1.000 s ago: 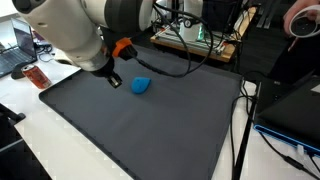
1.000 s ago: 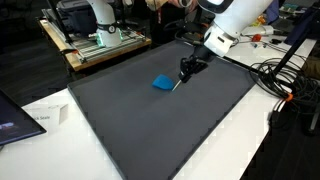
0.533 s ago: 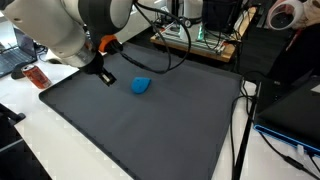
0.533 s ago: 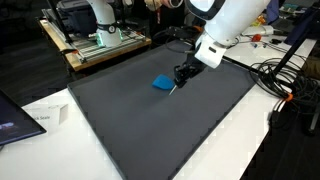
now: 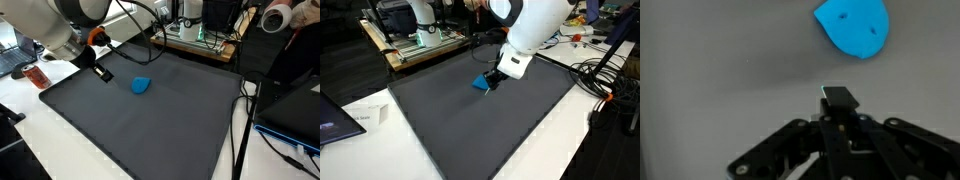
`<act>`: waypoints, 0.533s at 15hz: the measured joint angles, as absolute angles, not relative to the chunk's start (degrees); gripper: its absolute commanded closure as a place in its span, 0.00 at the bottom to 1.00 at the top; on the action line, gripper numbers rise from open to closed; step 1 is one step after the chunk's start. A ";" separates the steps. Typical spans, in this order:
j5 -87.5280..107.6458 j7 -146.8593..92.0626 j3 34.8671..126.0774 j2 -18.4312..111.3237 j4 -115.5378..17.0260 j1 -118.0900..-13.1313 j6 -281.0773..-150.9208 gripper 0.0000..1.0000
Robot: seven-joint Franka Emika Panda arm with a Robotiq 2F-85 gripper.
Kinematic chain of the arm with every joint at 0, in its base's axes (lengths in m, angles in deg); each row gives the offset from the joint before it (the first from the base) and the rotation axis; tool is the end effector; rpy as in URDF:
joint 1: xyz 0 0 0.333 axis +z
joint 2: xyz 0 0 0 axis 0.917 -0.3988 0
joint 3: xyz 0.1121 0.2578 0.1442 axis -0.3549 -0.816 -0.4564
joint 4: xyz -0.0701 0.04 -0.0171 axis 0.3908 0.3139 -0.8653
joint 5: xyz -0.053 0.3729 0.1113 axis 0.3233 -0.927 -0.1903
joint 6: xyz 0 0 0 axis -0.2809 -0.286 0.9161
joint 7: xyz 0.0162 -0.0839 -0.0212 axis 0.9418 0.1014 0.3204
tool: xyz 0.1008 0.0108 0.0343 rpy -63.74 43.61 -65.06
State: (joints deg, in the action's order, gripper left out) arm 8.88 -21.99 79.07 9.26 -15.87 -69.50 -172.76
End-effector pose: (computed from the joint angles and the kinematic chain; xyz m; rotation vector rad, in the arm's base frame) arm 0.7297 -0.0638 0.2510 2.9827 -0.3807 -0.5606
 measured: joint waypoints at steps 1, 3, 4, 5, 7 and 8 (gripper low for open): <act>8.41 -22.09 79.07 9.26 -15.79 -69.83 -172.00 0.97; 7.59 -22.22 79.07 9.21 -15.43 -70.24 -170.39 0.97; 7.05 -22.39 79.05 9.15 -15.17 -70.44 -169.98 0.97; 6.36 -22.72 78.99 9.11 -14.96 -70.71 -169.79 0.97; 4.82 -23.80 78.79 9.11 -14.85 -71.53 -169.78 0.97; 3.93 -24.52 78.62 9.11 -14.85 -72.14 -169.78 0.97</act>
State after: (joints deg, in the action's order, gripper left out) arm 3.93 -24.52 78.62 9.11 -14.85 -72.14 -169.78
